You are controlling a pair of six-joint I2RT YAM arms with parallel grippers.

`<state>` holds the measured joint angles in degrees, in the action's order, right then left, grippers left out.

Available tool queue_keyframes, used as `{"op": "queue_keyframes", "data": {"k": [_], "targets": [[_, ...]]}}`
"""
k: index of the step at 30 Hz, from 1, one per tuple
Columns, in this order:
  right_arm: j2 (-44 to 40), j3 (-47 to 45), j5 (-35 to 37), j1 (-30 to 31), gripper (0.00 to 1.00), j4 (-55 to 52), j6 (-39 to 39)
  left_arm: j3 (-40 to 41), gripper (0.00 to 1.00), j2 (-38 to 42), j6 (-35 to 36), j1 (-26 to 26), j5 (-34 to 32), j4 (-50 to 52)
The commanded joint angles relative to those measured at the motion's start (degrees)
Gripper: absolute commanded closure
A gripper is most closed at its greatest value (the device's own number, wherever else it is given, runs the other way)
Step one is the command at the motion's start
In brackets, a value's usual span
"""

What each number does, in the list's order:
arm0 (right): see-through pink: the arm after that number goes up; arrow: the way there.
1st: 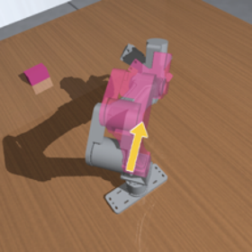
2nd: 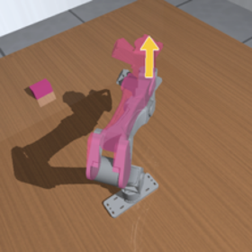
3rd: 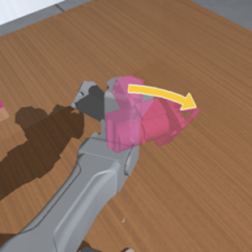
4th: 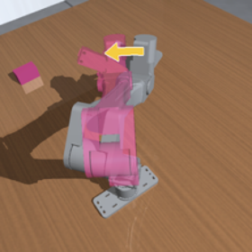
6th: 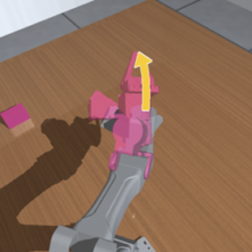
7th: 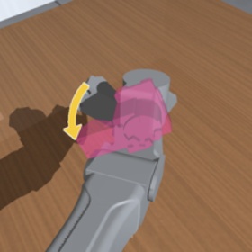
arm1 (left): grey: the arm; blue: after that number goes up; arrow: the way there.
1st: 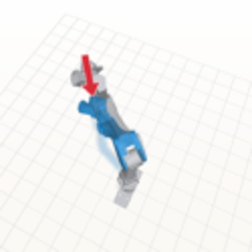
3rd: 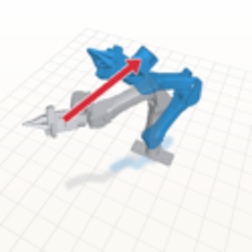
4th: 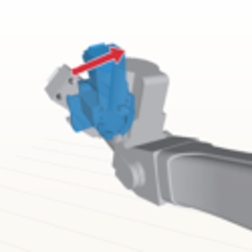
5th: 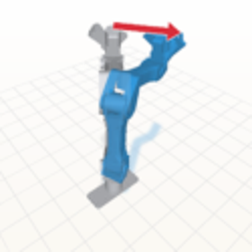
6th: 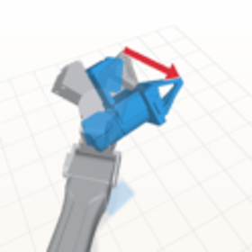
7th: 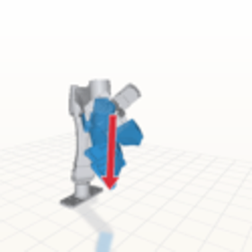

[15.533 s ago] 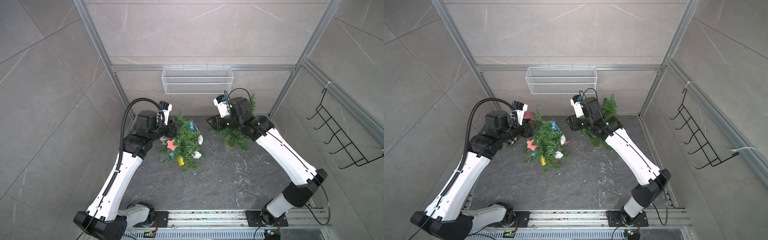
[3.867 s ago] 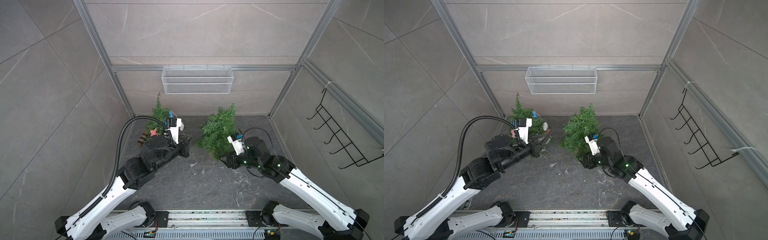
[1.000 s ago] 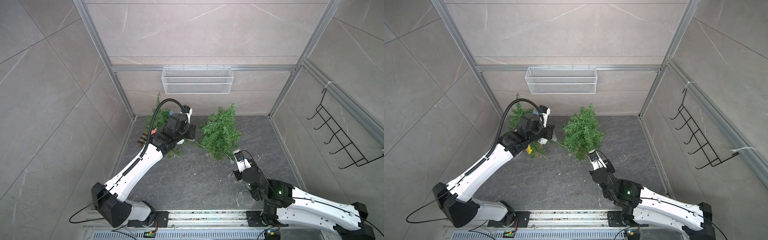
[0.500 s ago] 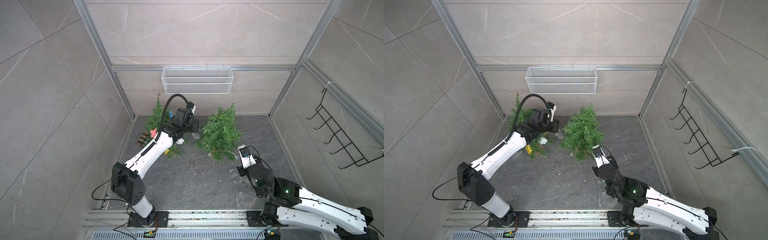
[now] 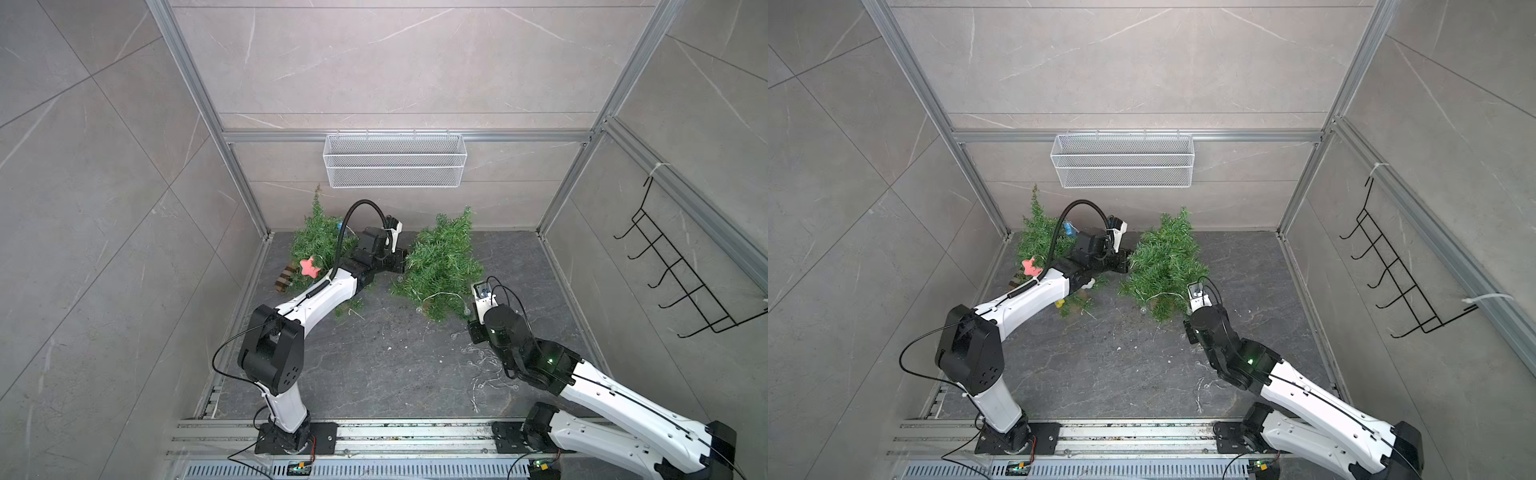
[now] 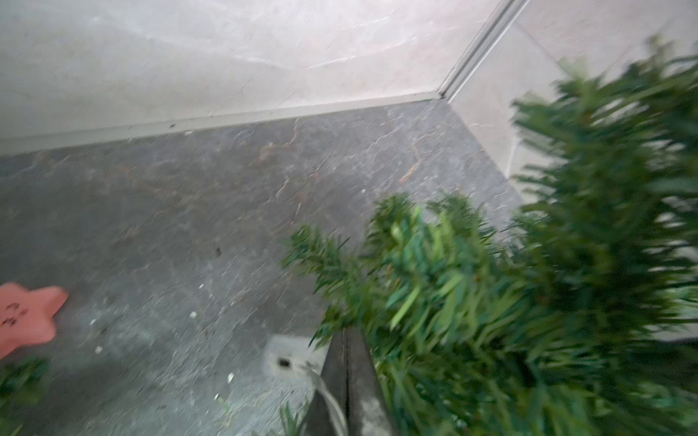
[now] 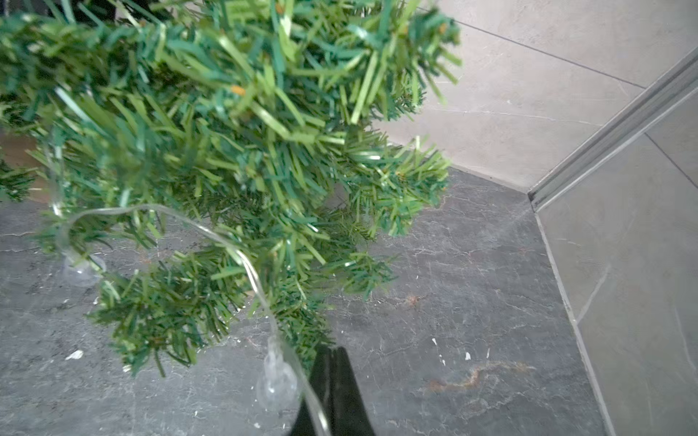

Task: Wrap string light around the christmas tree
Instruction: Wrap the light string around the Christmas tree.

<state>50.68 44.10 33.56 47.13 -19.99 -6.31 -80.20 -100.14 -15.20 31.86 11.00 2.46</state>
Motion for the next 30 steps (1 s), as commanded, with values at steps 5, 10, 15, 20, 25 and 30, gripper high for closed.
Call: {"op": "queue_keyframes", "data": {"k": [5, 10, 15, 20, 25, 30], "targets": [[2.9, 9.9, -5.1, -6.9, 1.00, 1.1, 3.7, -3.1, 0.98, -0.1, -0.1, -0.1, 2.5, -3.3], [8.5, 10.9, -7.0, -9.0, 1.00, 6.0, 6.2, -2.0, 0.96, -0.5, 0.5, -0.1, 1.7, -2.5], [14.4, 5.8, -11.0, -10.7, 0.84, 9.2, 1.3, -1.4, 0.93, 0.1, 1.5, -0.1, 1.2, 0.0], [14.2, 8.2, -20.0, -13.8, 0.64, 0.8, -1.8, -1.3, 0.75, 1.4, 2.6, -1.2, 1.0, 3.9], [13.3, 12.0, -26.6, -15.2, 0.40, -10.6, -3.1, -2.0, 0.59, 2.4, 1.8, -2.4, 1.2, 6.6], [11.9, 13.7, -30.9, -16.3, 0.28, -21.1, -2.8, -3.2, 0.50, 3.0, 1.9, -2.6, 2.8, 8.3]]}}
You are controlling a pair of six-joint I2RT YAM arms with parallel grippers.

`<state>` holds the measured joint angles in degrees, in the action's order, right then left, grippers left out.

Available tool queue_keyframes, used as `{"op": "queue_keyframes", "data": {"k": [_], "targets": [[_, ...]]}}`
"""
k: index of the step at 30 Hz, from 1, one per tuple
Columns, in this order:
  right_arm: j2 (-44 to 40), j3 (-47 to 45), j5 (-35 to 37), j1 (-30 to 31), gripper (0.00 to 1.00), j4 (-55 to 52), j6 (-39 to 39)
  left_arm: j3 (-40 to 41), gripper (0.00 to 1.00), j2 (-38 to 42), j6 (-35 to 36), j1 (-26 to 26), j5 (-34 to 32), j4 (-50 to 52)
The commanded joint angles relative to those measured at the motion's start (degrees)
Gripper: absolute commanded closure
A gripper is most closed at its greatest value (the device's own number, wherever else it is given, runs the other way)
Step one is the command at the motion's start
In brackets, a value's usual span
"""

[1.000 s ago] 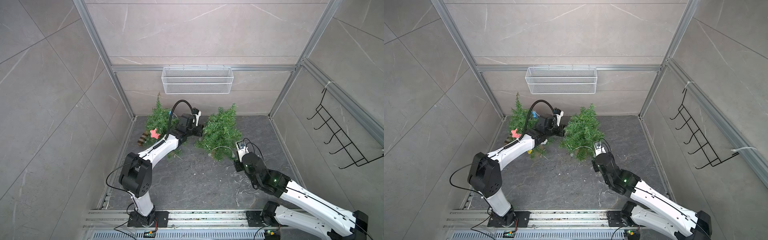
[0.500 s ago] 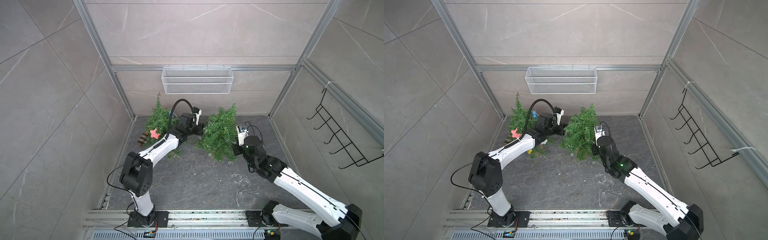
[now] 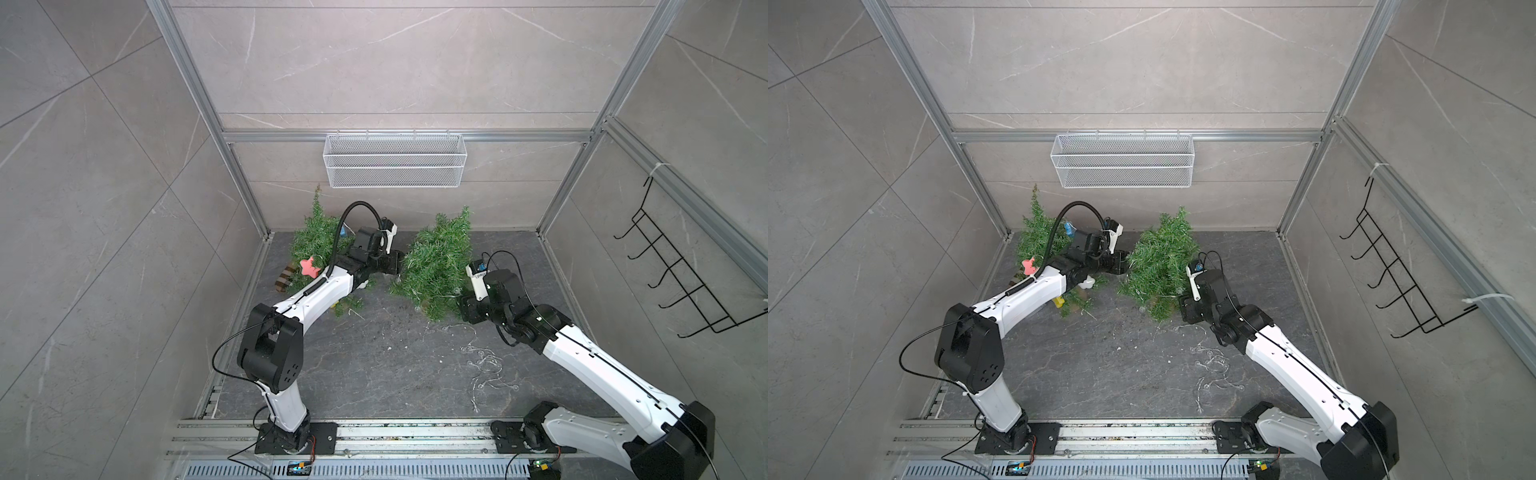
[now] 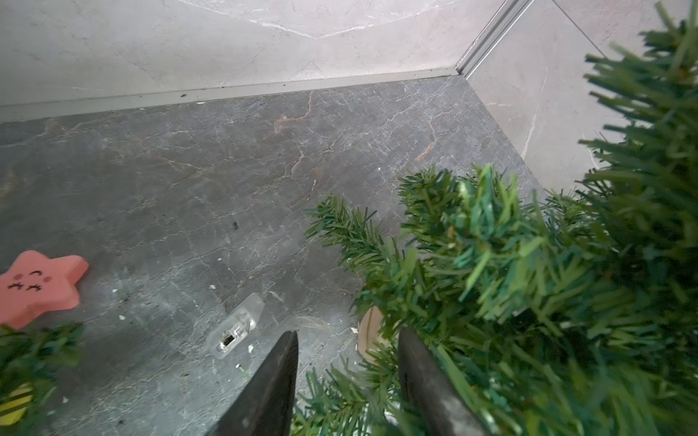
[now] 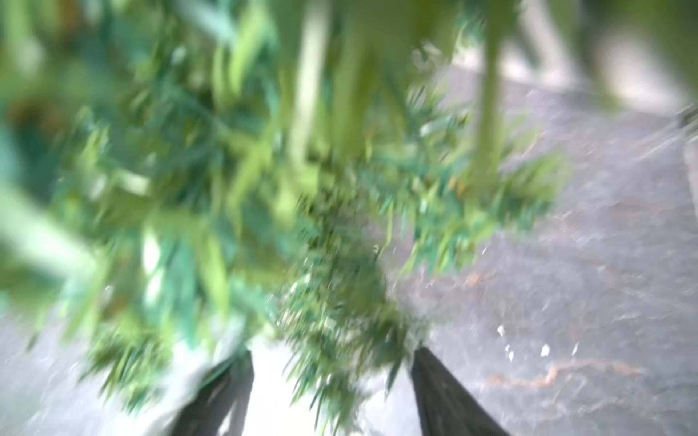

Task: Wrap string light around the christmas tree
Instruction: Wrap the light string around the Christmas tree.

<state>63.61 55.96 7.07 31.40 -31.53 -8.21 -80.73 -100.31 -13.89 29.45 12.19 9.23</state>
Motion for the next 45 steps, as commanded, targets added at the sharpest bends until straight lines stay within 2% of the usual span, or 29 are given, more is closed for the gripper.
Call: {"op": "queue_keyframes", "data": {"k": [1, 4, 10, 15, 19, 26, 30, 33, 39, 45], "targets": [[-0.9, 1.9, -4.7, -0.9, 0.28, -11.3, -1.1, -3.2, 0.48, 3.1, 0.8, -0.2, 2.3, 2.3], [-1.1, 1.8, -4.8, -1.6, 0.28, -14.6, -2.4, -4.1, 0.46, 3.3, 1.2, -0.5, 2.4, 4.1], [-4.0, 2.0, -10.2, -2.9, 0.27, -18.1, -5.2, -4.0, 0.44, 5.3, 0.7, -0.7, 4.0, 4.5], [-5.3, -0.2, -9.3, -3.3, 0.28, -22.3, -11.6, -3.1, 0.43, 7.8, -0.4, -0.8, 4.5, 4.2], [-8.4, -5.0, -9.4, -3.5, 0.28, -20.1, -16.2, -2.1, 0.43, 9.2, -1.1, -0.7, 5.3, 3.7], [-5.1, -3.7, -13.6, -3.5, 0.30, -16.8, -17.7, -0.8, 0.42, 11.4, -1.9, -0.6, 6.4, 3.6], [-3.3, -3.7, -14.1, -3.5, 0.29, -18.8, -18.8, 0.9, 0.42, 13.6, -2.3, -0.3, 6.3, 3.7], [-2.9, -5.9, -12.1, -3.5, 0.29, -19.9, -21.5, 2.8, 0.42, 15.7, -3.2, 0.2, 5.4, 2.7], [1.9, -8.4, -2.8, -3.6, 0.31, -25.0, -29.1, 6.7, 0.42, 19.0, -3.8, 3.1, 3.4, 0.9], [4.5, -11.5, 0.4, -3.6, 0.31, -25.4, -32.3, 9.0, 0.42, 19.5, -4.6, 6.4, 3.0, -0.4]]}}
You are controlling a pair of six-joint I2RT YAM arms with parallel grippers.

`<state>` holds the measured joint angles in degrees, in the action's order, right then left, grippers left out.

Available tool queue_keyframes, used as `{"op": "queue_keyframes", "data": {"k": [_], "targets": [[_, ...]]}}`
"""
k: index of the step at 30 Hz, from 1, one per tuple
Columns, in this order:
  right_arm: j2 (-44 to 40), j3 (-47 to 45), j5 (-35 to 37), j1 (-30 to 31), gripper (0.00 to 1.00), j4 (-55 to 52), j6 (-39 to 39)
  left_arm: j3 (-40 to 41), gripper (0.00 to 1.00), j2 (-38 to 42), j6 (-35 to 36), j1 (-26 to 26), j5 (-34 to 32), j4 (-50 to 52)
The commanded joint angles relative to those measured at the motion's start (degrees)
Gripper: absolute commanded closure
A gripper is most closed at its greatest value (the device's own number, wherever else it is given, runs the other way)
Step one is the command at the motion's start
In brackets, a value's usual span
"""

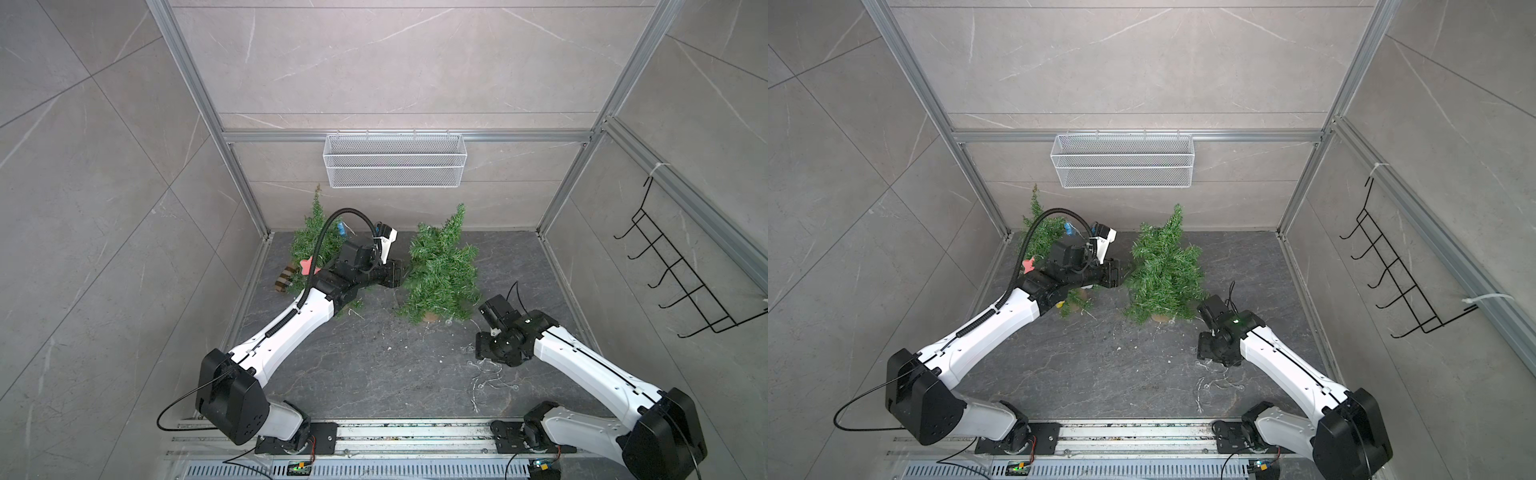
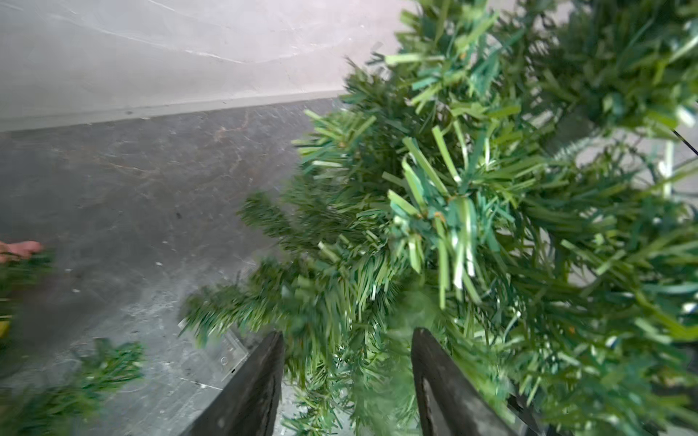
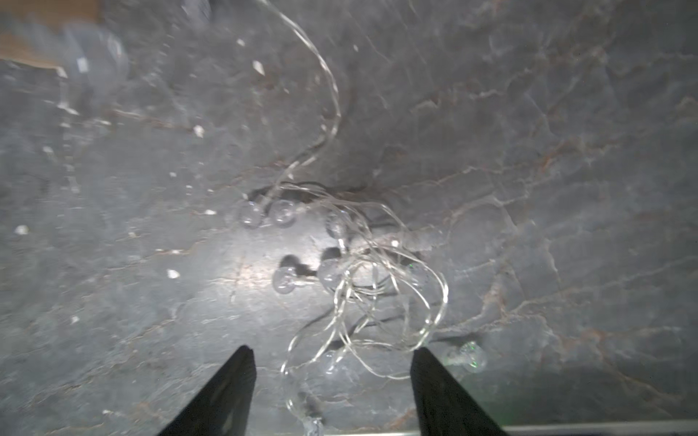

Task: Wrap string light around the christmas tree
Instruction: Wrap the light string around the Christmas tree.

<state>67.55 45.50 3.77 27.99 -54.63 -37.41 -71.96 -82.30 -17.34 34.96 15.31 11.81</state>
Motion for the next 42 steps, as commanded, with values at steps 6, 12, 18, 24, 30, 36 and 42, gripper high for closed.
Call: {"op": "queue_keyframes", "data": {"k": [6, 12, 18, 24, 30, 36, 42], "targets": [[5.1, -3.5, 7.2, -0.2, 0.31, 3.0, -4.5, 0.2, 0.43, 1.9, -1.0, 2.5, 0.1, -3.5], [8.6, -6.5, 6.3, -0.2, 0.34, 8.4, -7.1, 0.4, 0.43, 3.3, -0.2, 2.6, -1.2, -2.4], [8.4, -7.8, 8.7, -0.2, 0.75, 11.0, -9.0, -2.9, 0.43, 3.9, 2.5, 2.5, -3.9, 0.4], [-2.2, 1.4, 19.1, -0.7, 1.00, -0.6, -6.6, -9.4, 0.43, 2.8, 3.6, 0.1, -5.1, 4.7], [-2.9, 25.8, 30.9, -0.9, 1.00, -14.4, 3.1, -18.8, 0.43, -0.2, 4.5, -2.0, -5.5, 8.5], [7.2, 53.2, 40.7, -2.4, 1.00, -13.8, 17.5, -29.5, 0.43, -5.0, 5.7, -4.8, -4.4, 12.0], [26.5, 89.7, 29.9, -7.0, 1.00, -10.0, 25.4, -39.6, 0.43, -11.7, 5.9, -7.5, -2.6, 15.2]]}}
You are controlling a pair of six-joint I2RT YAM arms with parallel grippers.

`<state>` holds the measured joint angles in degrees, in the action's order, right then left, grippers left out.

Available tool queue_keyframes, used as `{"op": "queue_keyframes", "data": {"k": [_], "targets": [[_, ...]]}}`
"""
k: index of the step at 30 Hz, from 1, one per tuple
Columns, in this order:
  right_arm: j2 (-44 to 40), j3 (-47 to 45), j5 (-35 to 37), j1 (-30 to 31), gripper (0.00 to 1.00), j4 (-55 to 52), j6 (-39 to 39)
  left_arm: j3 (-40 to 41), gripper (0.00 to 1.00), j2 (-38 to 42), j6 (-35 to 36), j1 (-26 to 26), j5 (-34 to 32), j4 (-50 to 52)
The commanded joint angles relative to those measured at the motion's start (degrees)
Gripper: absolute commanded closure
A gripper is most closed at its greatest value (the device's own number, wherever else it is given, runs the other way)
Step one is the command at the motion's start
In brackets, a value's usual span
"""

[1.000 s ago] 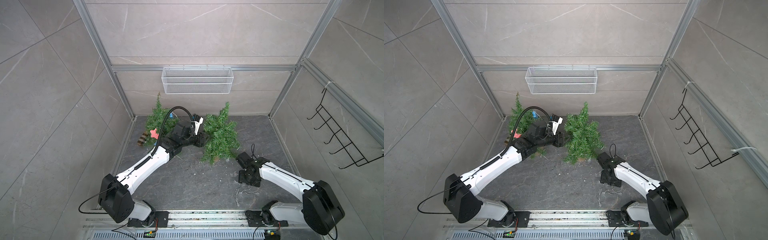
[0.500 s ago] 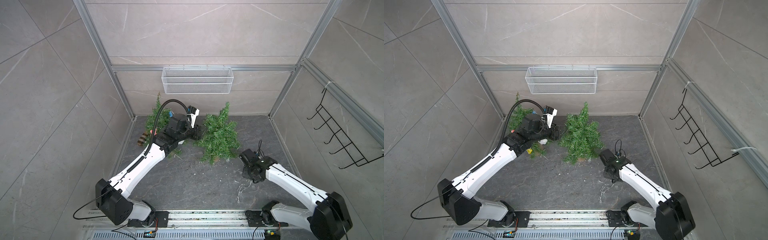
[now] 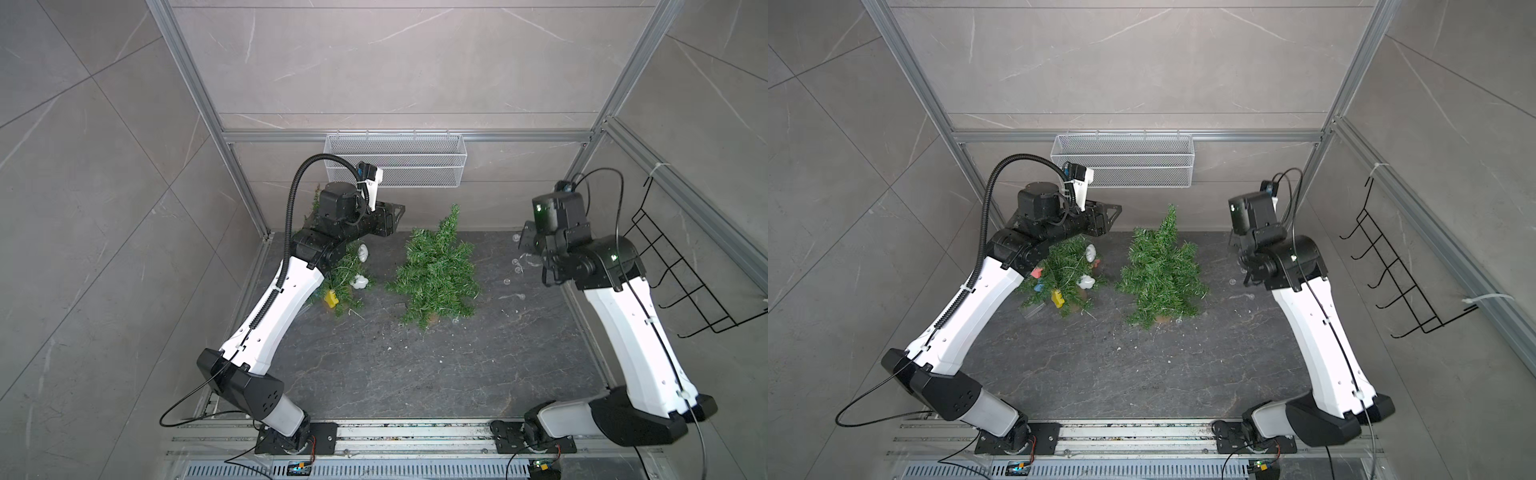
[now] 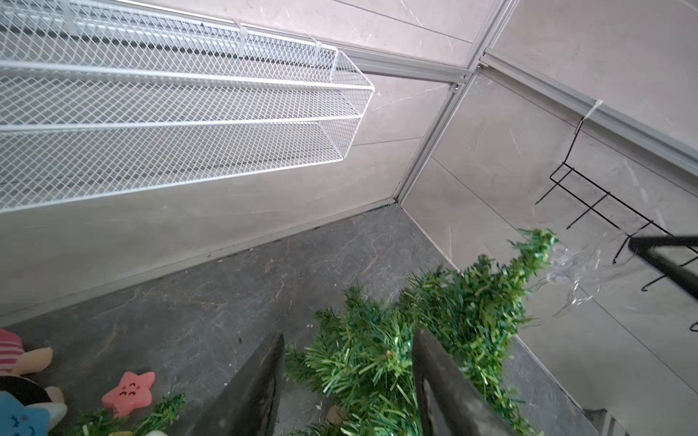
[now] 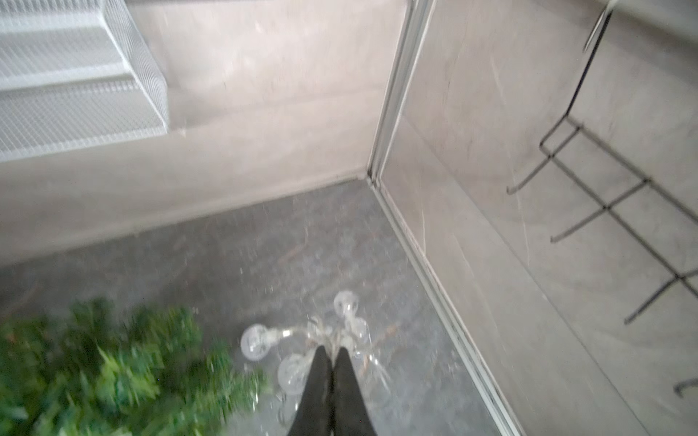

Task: Wrap string light around the christmas tree
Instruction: Wrap the light string around the Christmas tree.

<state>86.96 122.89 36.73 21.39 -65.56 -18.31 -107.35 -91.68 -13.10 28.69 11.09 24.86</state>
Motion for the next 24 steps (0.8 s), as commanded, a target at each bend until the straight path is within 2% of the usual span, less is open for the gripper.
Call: {"op": "queue_keyframes", "data": {"k": [1, 3, 5, 7, 10, 11, 12, 16, 17, 21, 24], "targets": [[11.9, 21.0, -4.8, -0.4, 1.00, -0.3, 6.9, -5.9, 0.43, -3.6, 1.8, -1.9, 2.3, 2.5], [20.4, 37.3, -7.9, -0.4, 1.00, -2.1, 7.6, -8.7, 0.43, -5.7, 2.1, -3.1, 4.5, 2.6], [26.7, 46.5, -13.0, -0.4, 1.00, -0.6, 7.9, -11.8, 0.42, -8.8, 3.2, -4.1, 7.8, 2.8], [27.9, 43.7, -18.8, -0.4, 1.00, 6.0, 6.4, -14.6, 0.40, -11.7, 5.0, -4.4, 9.3, 3.0], [25.7, 30.7, -28.2, -0.4, 1.00, 21.6, 1.7, -19.8, 0.38, -16.8, 8.2, -4.6, 11.3, 3.0], [26.6, 29.3, -30.7, -0.4, 1.00, 25.4, -0.3, -21.4, 0.36, -18.5, 9.0, -4.9, 11.9, 2.6], [28.1, 30.3, -32.1, -0.4, 1.00, 26.7, -1.7, -22.8, 0.35, -20.1, 9.3, -5.2, 12.4, 2.3], [42.0, 48.8, -40.2, -0.3, 1.00, 28.6, -9.1, -28.6, 0.33, -26.9, 9.6, -6.6, 17.8, 0.9], [44.1, 50.1, -42.2, -0.2, 1.00, 31.5, -11.3, -29.3, 0.33, -28.2, 10.3, -6.6, 18.6, 0.7], [43.5, 41.8, -45.5, 0.1, 1.00, 43.3, -15.0, -29.3, 0.30, -30.7, 10.8, -6.7, 21.1, -1.1], [46.4, 45.9, -46.8, 0.5, 1.00, 44.4, -17.0, -28.9, 0.29, -32.5, 9.1, -6.5, 22.1, -2.5]]}}
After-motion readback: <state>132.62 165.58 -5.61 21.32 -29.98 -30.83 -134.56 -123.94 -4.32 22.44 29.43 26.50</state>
